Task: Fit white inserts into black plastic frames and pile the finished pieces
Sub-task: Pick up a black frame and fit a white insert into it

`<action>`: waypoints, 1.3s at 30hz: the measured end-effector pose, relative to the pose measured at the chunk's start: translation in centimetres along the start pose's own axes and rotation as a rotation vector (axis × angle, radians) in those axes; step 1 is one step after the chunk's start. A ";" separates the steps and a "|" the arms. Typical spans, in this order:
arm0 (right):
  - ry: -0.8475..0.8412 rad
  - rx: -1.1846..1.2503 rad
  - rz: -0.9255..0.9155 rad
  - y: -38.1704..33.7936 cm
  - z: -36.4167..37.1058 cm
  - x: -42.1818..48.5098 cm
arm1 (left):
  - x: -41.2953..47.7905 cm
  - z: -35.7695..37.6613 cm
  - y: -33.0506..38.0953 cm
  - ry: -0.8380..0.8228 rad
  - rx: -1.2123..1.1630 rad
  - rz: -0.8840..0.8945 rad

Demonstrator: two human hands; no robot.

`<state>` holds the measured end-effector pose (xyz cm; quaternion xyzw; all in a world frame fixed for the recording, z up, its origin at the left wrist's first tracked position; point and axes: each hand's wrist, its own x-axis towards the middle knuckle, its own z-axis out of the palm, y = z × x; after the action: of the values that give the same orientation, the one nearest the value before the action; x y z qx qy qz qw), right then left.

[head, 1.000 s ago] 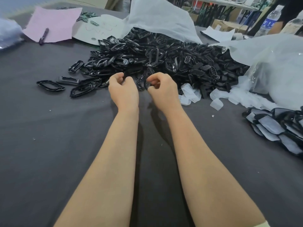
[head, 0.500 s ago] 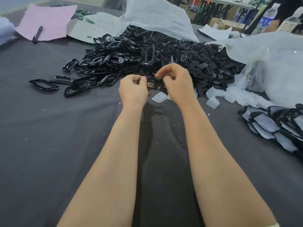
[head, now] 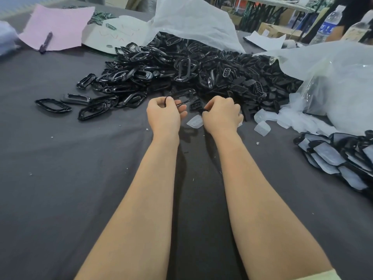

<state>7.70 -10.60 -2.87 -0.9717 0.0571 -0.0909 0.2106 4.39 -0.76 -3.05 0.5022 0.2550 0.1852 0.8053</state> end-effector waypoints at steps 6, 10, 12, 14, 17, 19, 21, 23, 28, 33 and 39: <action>0.199 0.678 -0.084 0.4 -1.7 -0.4 | -0.4 0.5 -0.2 -0.049 0.015 0.031; 0.093 0.973 0.016 1.7 -3.1 -0.8 | -1.4 1.2 -0.6 -0.114 0.088 0.095; 0.044 1.027 -0.015 2.6 -3.7 -1.2 | -2.2 1.6 -0.9 -0.147 0.124 0.130; 0.016 0.996 -0.075 3.5 -4.2 -1.6 | -3.1 2.2 -1.3 -0.185 0.163 0.163; 0.065 0.834 -0.139 4.5 -4.3 -2.2 | -4.2 3.0 -2.1 -0.254 0.273 0.199; 0.114 0.766 -0.162 5.0 -3.9 -2.7 | -4.6 3.1 -2.8 -0.310 0.322 0.223; 0.141 0.756 -0.159 5.5 -3.4 -3.1 | -4.6 3.1 -3.2 -0.346 0.391 0.274; 0.137 0.799 -0.128 5.7 -2.9 -3.3 | -4.4 2.9 -3.5 -0.350 0.464 0.325; 0.131 0.857 -0.064 5.5 -2.4 -3.4 | -4.2 2.8 -3.4 -0.342 0.375 0.289; 0.090 0.976 -0.015 5.7 -2.4 -3.0 | -4.0 2.9 -3.4 -0.307 0.295 0.240; -0.092 1.214 0.094 5.9 -2.2 -2.6 | -4.1 2.9 -3.2 -0.343 0.169 0.137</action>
<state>4.30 -16.48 -3.78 -0.6775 0.0287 -0.0560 0.7328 3.01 -6.47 -3.91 0.6084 0.0938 0.1293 0.7774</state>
